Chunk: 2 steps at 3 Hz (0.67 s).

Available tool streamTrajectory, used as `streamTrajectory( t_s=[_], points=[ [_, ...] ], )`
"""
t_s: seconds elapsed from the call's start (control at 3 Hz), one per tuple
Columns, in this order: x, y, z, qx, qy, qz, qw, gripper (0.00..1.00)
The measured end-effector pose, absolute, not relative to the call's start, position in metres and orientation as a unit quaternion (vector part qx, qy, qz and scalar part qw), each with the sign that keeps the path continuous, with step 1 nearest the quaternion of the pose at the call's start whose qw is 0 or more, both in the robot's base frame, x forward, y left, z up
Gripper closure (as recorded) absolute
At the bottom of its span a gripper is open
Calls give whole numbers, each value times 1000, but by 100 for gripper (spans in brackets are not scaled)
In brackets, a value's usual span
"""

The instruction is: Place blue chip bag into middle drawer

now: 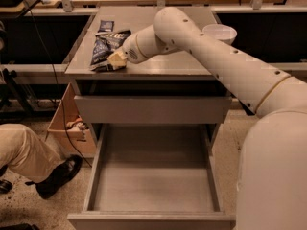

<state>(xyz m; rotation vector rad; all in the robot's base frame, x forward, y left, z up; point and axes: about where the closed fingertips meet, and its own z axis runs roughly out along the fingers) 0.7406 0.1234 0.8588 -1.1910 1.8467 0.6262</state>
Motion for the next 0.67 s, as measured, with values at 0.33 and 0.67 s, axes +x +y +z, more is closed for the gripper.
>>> streamTrajectory(
  t_s=[0.33,0.67],
  points=[
    [716,119,871,-484,727,249,419,100],
    [679,103,890,-494,719,248,421,100]
  ],
)
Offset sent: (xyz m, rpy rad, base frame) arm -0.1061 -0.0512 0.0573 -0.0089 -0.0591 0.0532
